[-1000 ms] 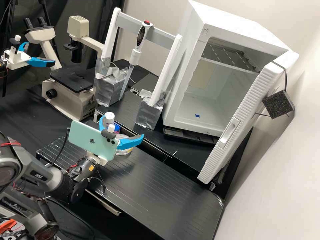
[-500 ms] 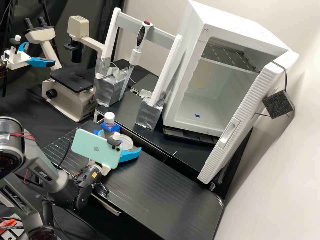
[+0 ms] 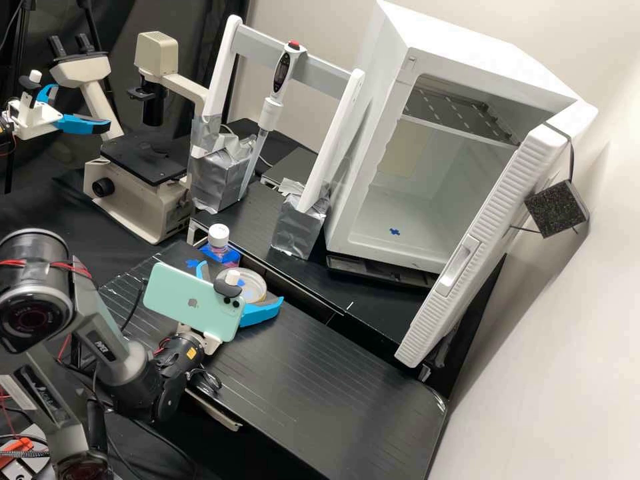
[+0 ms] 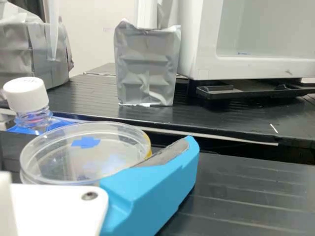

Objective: Move the petri dish to the incubator

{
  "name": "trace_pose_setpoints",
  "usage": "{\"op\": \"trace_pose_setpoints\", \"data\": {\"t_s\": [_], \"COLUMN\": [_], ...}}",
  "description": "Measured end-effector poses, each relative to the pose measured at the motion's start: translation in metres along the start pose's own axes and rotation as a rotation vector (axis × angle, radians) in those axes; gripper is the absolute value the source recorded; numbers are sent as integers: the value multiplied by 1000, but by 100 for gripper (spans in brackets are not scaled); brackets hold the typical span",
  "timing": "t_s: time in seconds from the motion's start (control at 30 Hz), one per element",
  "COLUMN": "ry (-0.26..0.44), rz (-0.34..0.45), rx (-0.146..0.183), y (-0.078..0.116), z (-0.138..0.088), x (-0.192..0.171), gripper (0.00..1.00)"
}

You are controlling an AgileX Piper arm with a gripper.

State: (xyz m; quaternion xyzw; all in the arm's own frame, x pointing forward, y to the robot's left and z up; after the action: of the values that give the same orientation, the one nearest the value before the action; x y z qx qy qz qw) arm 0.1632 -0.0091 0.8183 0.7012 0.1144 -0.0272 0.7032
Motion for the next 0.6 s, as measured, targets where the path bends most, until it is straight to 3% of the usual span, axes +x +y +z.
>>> {"op": "trace_pose_setpoints", "data": {"t_s": [0.3, 0.33, 0.6], "ry": [17, 17, 11], "rz": [18, 18, 32], "rx": [12, 12, 5], "y": [0, 0, 2], "z": [2, 2, 2], "x": [2, 2, 1], "gripper": [100, 0, 0]}}
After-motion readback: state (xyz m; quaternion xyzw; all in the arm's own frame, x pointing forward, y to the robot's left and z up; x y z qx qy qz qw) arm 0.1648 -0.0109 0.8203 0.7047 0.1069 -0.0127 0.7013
